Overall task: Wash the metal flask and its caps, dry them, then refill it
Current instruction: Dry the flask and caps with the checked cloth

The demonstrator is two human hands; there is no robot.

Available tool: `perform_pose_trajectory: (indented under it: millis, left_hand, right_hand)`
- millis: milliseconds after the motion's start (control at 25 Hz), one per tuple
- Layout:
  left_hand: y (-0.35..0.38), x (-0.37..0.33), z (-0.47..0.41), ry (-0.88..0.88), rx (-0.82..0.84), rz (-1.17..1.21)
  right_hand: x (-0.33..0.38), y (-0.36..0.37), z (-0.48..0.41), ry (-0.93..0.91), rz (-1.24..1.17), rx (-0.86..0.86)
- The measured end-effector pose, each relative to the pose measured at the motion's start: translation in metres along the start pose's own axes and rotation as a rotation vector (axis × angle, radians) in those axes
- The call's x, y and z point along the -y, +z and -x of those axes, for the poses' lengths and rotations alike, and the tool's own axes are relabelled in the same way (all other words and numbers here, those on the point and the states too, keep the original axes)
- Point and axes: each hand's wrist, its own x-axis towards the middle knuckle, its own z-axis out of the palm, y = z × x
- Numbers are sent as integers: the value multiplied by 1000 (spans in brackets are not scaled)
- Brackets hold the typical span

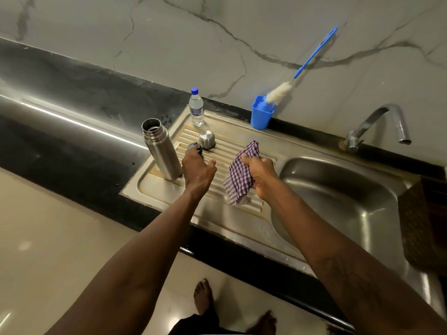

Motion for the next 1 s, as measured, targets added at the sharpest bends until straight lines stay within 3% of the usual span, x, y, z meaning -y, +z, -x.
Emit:
perform_pose_trajectory:
  millis: [160,320,560,680,800,920,1000]
  left_hand:
    - [26,-3,-35,-53,133,-154]
    - [35,10,-59,-33,143,-276]
    - [23,1,-35,57,155,-75]
    - [17,-28,5,206,164,27]
    - [8,-71,37,386,78,153]
    - [-2,-105,57,415,-37,355]
    - [-6,-118,65,436,-68,393]
  right_hand:
    - [-2,-9,-11,3,-45,-66]
    - [-2,-24,-17,-6,-104,-96]
    - [5,-34,-10,-95,-90,-30]
    - [9,-32,4,-318,80,-16]
    - [6,-29,15,-630,512,146]
    - [19,-37,18,-906,726,142]
    - [35,-45,19,-937,804,103]
